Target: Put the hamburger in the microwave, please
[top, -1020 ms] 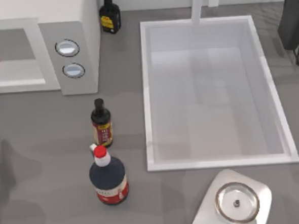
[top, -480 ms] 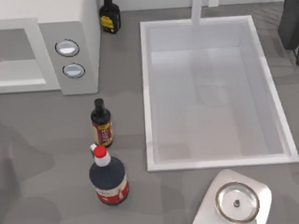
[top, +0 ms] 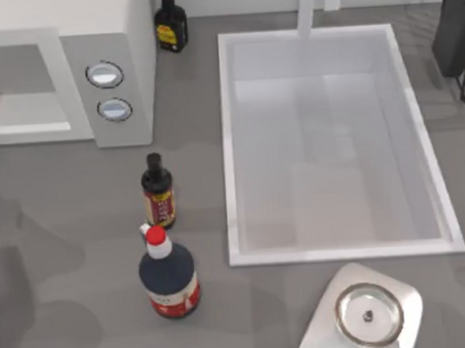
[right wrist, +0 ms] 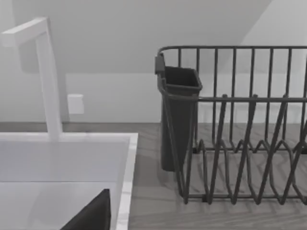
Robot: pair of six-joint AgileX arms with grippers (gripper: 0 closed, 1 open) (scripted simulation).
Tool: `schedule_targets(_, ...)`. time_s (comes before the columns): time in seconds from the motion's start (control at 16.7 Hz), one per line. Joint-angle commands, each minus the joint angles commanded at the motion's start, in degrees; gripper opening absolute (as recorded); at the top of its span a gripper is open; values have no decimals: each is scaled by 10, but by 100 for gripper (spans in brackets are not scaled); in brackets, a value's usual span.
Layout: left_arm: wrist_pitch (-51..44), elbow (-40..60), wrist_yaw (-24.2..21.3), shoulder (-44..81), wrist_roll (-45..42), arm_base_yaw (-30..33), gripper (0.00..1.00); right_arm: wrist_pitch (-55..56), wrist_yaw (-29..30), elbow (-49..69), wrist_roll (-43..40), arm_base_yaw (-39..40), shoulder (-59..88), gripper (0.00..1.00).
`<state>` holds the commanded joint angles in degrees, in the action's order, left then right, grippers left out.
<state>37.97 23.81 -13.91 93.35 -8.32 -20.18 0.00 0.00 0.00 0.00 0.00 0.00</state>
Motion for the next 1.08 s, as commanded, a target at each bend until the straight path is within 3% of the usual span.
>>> schedule_targets(0.54,-183,14,-8,-97,0,-6,100,0,0,0,0,0,0,100)
schedule_targets(1.08,-214,51,-25,-178,-8,-16,100,0,0,0,0,0,0,100)
